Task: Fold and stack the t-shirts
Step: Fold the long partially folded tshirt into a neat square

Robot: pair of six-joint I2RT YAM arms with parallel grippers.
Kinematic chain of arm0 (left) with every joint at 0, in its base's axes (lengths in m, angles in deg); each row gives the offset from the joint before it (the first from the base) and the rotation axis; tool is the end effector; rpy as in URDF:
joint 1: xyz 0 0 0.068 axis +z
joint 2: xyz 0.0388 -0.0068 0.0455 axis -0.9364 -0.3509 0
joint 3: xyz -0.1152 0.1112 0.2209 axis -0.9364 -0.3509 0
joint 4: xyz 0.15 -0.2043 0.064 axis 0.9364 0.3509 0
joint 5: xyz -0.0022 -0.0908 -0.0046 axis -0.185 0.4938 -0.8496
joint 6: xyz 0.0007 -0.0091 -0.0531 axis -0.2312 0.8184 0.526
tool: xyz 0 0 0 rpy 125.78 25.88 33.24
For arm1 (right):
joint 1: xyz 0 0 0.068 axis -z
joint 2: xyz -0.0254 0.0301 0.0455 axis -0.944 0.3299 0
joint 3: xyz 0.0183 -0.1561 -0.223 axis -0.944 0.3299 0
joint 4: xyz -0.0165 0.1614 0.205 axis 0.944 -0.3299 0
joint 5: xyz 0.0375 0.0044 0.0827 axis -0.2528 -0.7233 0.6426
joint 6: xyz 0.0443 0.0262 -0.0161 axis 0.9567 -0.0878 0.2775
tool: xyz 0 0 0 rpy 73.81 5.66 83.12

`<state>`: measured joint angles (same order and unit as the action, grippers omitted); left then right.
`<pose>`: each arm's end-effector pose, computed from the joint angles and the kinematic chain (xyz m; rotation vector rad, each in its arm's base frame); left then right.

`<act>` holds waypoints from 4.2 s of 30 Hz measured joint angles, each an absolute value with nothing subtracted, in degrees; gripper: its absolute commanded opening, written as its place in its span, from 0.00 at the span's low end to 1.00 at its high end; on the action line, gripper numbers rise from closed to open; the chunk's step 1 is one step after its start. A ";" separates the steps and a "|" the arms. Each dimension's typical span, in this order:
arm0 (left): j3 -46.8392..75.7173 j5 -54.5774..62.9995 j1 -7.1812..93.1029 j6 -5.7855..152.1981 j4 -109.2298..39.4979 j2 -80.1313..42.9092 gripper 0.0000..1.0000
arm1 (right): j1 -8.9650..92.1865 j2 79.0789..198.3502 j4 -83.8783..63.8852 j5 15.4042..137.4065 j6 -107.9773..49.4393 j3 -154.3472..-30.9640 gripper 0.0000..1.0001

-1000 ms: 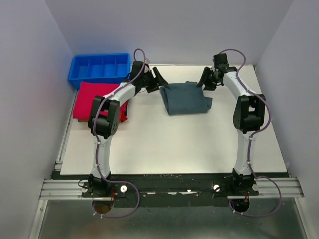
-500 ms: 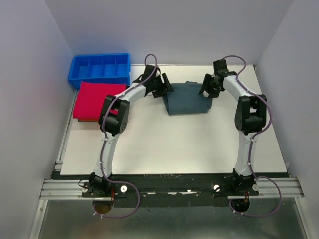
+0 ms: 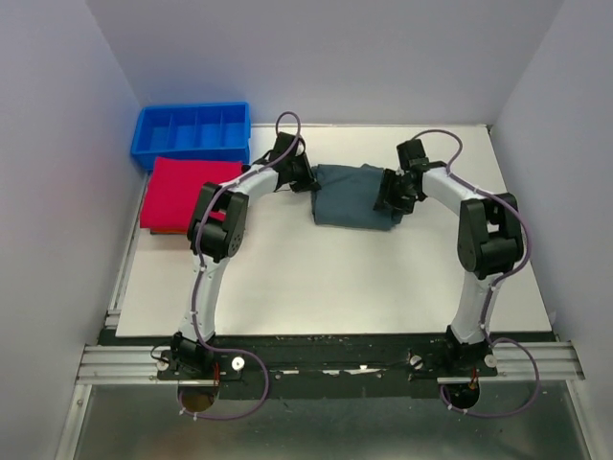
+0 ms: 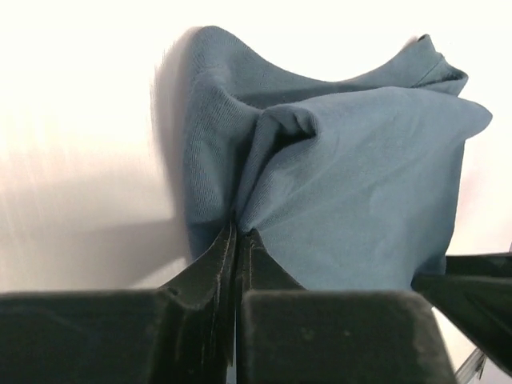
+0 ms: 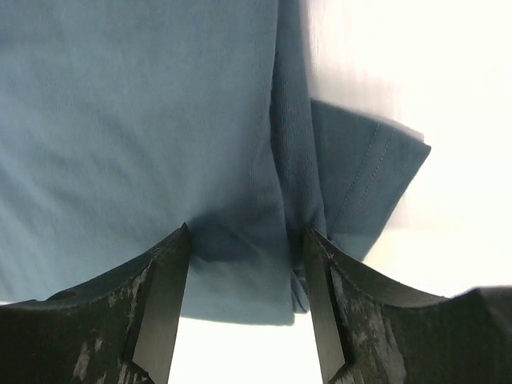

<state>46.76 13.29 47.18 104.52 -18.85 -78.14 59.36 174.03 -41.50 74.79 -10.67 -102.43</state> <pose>0.4820 -0.2090 0.1525 -0.2874 2.4716 -0.8818 0.4186 0.0881 0.1777 0.2972 2.6924 0.3397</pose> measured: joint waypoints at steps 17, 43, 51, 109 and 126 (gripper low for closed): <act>8.92 15.94 46.98 101.77 -32.88 -54.77 0.55 | 57.90 143.46 -35.88 74.09 -8.90 -70.14 0.64; 9.38 9.16 51.07 99.84 -27.59 -46.93 0.68 | 55.21 160.35 -34.53 73.63 -10.67 -81.88 0.37; 9.21 11.70 51.46 100.46 -29.10 -47.74 0.65 | 53.00 150.25 -32.23 74.72 -8.71 -69.71 0.29; 28.07 26.65 46.83 94.66 -34.74 -67.19 0.00 | 57.37 168.70 -38.96 65.72 -8.23 -93.01 0.12; 24.53 26.69 46.83 94.69 -34.00 -61.55 0.00 | 57.44 157.12 -36.86 66.59 -9.71 -88.61 0.01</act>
